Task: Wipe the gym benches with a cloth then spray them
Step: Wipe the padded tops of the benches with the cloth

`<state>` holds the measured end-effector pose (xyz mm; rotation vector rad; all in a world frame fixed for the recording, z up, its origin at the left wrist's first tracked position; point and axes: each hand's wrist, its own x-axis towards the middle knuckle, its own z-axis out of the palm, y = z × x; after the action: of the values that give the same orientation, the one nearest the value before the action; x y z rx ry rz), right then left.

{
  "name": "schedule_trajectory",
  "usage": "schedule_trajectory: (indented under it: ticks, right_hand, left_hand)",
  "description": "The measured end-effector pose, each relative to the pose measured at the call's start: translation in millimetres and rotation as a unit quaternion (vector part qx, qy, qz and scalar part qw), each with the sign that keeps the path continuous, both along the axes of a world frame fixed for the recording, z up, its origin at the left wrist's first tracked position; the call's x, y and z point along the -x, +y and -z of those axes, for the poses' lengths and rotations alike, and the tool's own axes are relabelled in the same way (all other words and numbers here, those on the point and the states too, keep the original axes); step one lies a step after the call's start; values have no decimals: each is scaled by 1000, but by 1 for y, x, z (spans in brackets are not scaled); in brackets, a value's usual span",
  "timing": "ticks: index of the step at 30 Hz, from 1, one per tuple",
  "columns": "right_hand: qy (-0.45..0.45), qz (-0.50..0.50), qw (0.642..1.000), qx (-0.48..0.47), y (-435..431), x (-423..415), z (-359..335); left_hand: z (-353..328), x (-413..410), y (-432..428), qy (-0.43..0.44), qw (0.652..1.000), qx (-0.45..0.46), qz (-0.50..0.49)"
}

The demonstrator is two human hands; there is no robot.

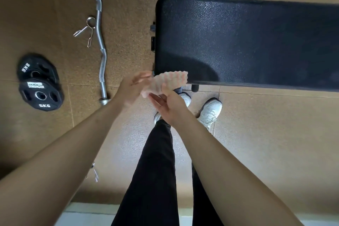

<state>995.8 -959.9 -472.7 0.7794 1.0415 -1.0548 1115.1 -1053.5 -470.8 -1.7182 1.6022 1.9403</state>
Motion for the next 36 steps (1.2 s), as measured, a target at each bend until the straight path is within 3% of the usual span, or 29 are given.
schedule_trajectory:
  ticks: [2, 4, 9, 13, 15, 18, 19, 22, 24, 26, 33, 36]
  right_hand:
    - [22, -83, 996, 36, 12, 10, -12]
    - [49, -172, 981, 69, 24, 21, -28]
    - [41, -262, 949, 169, 38, 48, -71]
    - [131, -369, 910, 138, 36, 63, -119]
    - [254, -427, 862, 94, 39, 67, -143]
    - [464, -487, 735, 89, 41, 74, -175]
    - [497, -478, 716, 108, 39, 77, -185]
    - [512, -452, 695, 223, 19, 82, -221]
    - [512, -463, 661, 295, 1, 79, -243]
    - [515, -482, 634, 315, -18, 69, -259]
    - [567, -505, 612, 221, -69, 21, -282]
    - [552, -471, 666, 174, -94, -3, -299]
  left_hand:
    - [-13, -6, 7, -23, 998, 1, 55]
    - [-27, -6, 14, -33, 999, 0, 41]
    - [-75, 11, 26, -33, 999, -19, 7]
    - [-130, 28, 28, -27, 998, 35, -35]
    - [-159, 31, 27, -20, 997, 67, -36]
    - [-201, 31, 27, -7, 994, 110, 6]
    - [-214, 30, 28, 2, 993, 119, 19]
    - [-248, 26, 26, 29, 985, 161, 55]
    - [-261, 18, 19, 31, 983, 173, 62]
    - [-268, 6, 6, 37, 983, 169, 57]
    - [-288, -51, -56, 83, 984, 144, 62]
    - [-290, -82, -91, 80, 971, 169, 147]
